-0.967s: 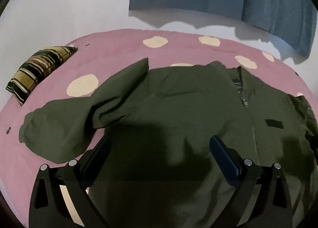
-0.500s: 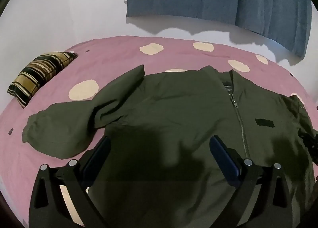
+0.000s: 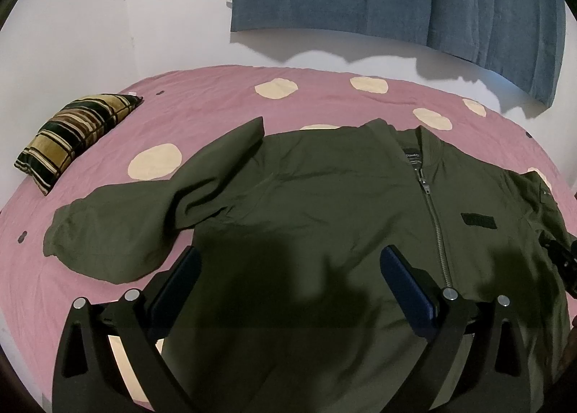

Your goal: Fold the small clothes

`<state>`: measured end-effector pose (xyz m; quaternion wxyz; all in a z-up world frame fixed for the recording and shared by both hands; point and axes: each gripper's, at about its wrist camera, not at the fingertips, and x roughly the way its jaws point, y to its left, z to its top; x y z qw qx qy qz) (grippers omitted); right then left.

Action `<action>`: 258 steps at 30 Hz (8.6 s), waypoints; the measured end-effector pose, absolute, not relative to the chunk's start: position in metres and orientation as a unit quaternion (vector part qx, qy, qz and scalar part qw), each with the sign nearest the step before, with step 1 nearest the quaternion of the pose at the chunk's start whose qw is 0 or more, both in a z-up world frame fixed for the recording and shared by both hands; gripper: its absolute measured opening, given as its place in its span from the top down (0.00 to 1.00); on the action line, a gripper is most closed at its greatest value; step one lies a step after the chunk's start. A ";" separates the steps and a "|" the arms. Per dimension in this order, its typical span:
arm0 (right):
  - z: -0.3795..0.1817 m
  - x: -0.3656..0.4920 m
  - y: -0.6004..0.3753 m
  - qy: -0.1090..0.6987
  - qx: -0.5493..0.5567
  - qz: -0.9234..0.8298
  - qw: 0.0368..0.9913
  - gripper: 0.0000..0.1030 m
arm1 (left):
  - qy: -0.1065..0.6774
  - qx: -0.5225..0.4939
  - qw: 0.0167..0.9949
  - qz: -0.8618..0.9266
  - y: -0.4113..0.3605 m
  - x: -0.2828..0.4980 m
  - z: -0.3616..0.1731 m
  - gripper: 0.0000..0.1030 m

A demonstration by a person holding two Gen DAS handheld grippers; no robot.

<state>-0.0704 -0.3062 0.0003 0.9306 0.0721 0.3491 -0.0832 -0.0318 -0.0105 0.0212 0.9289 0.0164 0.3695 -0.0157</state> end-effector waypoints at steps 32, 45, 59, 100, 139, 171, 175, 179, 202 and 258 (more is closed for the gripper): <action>-0.006 -0.072 -0.303 0.355 0.067 -0.081 0.929 0.02 | 0.376 0.016 0.927 -0.008 -0.010 -0.033 0.019 0.04; -0.009 -0.073 -0.303 0.356 0.068 -0.081 0.928 0.02 | 0.379 0.018 0.925 -0.007 -0.010 -0.032 0.018 0.04; -0.011 -0.072 -0.302 0.358 0.067 -0.080 0.928 0.02 | 0.383 0.020 0.924 -0.008 -0.012 -0.031 0.016 0.04; -0.084 -0.262 -0.673 0.269 0.513 -0.246 0.777 0.61 | 0.408 0.020 0.913 0.010 -0.005 -0.022 0.003 0.04; 0.110 -0.014 -0.359 0.251 0.233 0.056 0.938 0.89 | 0.394 -0.044 0.915 0.081 0.123 -0.027 0.014 0.04; 0.009 -0.001 -0.259 0.393 0.181 0.192 0.881 0.43 | 0.410 -0.061 0.908 0.062 0.138 -0.027 -0.009 0.04; 0.002 -0.023 -0.374 0.372 0.227 0.029 0.900 0.42 | 0.413 -0.064 0.907 0.061 0.137 -0.026 -0.010 0.04; -0.037 -0.034 -0.445 0.404 0.288 -0.050 0.867 0.43 | 0.413 -0.058 0.907 0.060 0.133 -0.025 -0.012 0.04; -0.051 -0.049 -0.428 0.400 0.243 -0.044 0.882 0.68 | 0.429 -0.124 0.891 0.084 0.188 -0.036 -0.018 0.04; -0.033 -0.064 -0.336 0.372 0.229 0.045 0.899 0.48 | 0.283 -0.153 0.947 0.020 0.201 0.038 0.178 0.75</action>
